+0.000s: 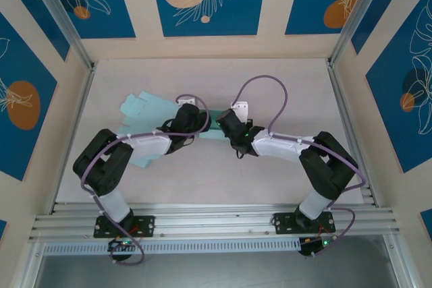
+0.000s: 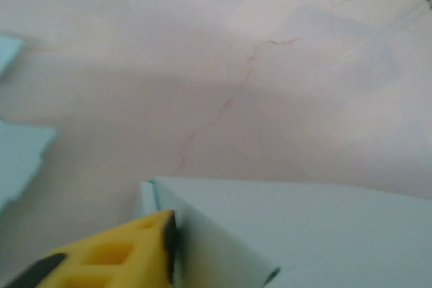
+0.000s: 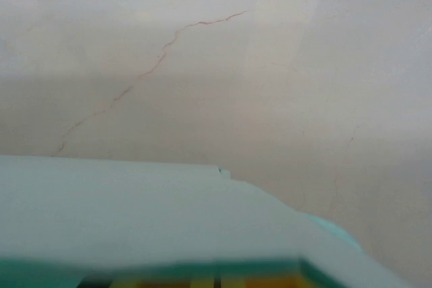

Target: Fold the paper box

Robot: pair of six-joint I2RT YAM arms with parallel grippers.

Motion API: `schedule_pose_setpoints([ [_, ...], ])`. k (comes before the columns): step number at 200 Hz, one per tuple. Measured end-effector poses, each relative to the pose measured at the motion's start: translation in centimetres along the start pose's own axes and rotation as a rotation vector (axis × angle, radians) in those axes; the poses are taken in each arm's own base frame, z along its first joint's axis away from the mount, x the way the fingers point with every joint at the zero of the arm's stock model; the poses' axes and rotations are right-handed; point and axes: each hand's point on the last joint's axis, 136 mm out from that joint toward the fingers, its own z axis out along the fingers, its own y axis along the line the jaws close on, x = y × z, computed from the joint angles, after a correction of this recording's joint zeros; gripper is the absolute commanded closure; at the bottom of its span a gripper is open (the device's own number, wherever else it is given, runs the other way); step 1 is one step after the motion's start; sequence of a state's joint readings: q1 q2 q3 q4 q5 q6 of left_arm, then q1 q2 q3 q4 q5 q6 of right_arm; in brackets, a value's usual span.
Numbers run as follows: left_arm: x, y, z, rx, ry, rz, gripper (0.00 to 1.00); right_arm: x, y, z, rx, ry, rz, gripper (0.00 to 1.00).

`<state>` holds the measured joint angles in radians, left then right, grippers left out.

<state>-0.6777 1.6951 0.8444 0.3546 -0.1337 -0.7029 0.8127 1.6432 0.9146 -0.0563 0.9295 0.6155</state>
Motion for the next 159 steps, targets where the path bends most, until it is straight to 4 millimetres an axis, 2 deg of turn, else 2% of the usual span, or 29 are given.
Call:
schedule_pose_setpoints([
  [21, 1.0, -0.6, -1.2, 0.057, 0.014, 0.032, 0.16, 0.3, 0.5, -0.3, -0.011, -0.015, 0.012, 0.92],
  [50, 2.0, -1.0, -3.0, 0.116, 0.025, 0.064, 0.01, 0.8, 1.3, -0.7, -0.031, -0.028, 0.030, 0.92],
  [91, 2.8, -0.3, -6.4, 0.141, 0.027, 0.084, 0.00, 1.3, 1.6, -1.0, -0.029, -0.045, 0.048, 0.92],
  [136, 0.3, -0.7, -11.0, 0.176, -0.051, 0.092, 0.00, 1.5, 1.8, -1.1, -0.021, -0.058, 0.048, 0.92],
  [159, -0.8, -0.3, -12.5, 0.148, -0.074, 0.110, 0.01, 1.6, 1.8, -1.2, -0.017, -0.062, 0.046, 0.92],
])
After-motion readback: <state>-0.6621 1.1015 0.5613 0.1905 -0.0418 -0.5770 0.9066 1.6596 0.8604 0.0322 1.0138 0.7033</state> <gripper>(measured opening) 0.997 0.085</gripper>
